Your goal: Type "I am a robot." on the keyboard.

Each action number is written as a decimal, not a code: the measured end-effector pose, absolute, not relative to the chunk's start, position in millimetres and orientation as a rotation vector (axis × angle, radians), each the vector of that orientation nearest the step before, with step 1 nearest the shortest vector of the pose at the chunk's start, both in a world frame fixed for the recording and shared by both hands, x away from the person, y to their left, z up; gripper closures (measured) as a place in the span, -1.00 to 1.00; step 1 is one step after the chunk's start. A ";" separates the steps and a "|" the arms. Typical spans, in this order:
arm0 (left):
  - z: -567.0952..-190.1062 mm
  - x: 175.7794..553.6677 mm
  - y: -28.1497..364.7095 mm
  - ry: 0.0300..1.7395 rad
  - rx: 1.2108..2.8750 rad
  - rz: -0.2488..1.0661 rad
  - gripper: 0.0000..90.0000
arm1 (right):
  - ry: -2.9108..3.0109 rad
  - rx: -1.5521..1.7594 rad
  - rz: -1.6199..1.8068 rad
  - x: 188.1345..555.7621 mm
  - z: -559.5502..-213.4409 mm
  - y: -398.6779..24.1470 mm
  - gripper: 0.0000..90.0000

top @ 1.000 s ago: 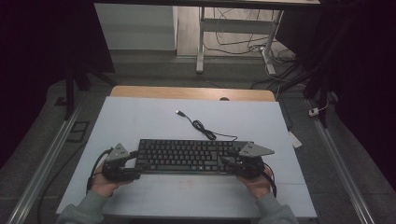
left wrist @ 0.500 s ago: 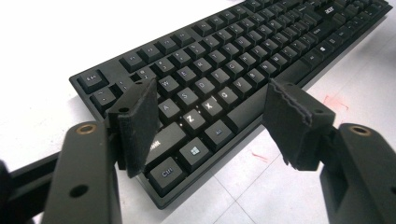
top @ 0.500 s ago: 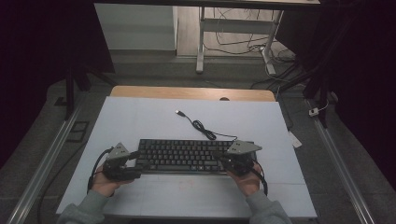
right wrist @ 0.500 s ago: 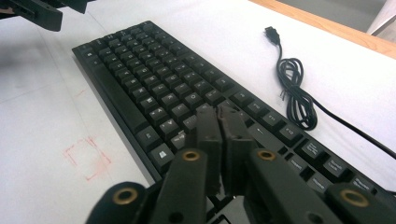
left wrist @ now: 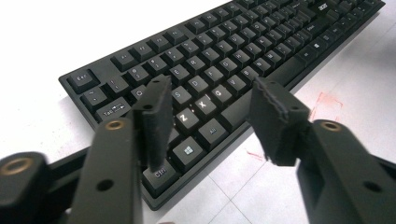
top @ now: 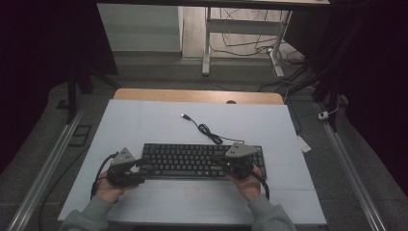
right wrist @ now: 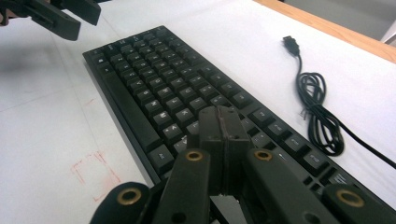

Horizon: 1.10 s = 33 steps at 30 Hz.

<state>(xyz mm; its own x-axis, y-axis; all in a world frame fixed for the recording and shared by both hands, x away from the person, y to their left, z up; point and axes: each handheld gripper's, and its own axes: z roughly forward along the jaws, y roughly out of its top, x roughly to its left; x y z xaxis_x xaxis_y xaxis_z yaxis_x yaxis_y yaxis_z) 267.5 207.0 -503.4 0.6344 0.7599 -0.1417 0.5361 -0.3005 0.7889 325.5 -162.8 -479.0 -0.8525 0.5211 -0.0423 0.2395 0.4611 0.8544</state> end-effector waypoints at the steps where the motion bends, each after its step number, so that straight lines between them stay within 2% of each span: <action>1: -503.7 267.6 206.9 1.019 1.988 0.325 0.20 | 2.427 0.641 1.337 326.3 -479.4 -159.4 0.99; 15: -504.6 269.5 209.7 1.045 1.990 0.336 0.68 | 2.467 0.594 1.340 335.4 -481.0 -131.1 0.99; 16: -504.8 269.9 210.1 1.047 1.990 0.337 0.80 | 2.476 0.591 1.335 336.6 -481.2 -126.8 0.99; 17: -504.9 270.3 210.3 1.047 1.991 0.336 0.80 | 2.476 0.591 1.335 336.6 -481.2 -126.8 0.99; 18: -505.2 270.8 210.5 1.048 1.994 0.337 0.90 | 2.479 0.589 1.338 338.1 -480.8 -123.4 0.99; 20: -506.1 271.8 210.4 1.051 2.002 0.340 0.97 | 2.482 0.588 1.342 339.6 -481.0 -119.7 0.99; 33: -515.7 280.6 209.0 1.095 2.052 0.362 0.97 | 2.517 0.618 1.310 352.5 -493.4 -107.3 0.99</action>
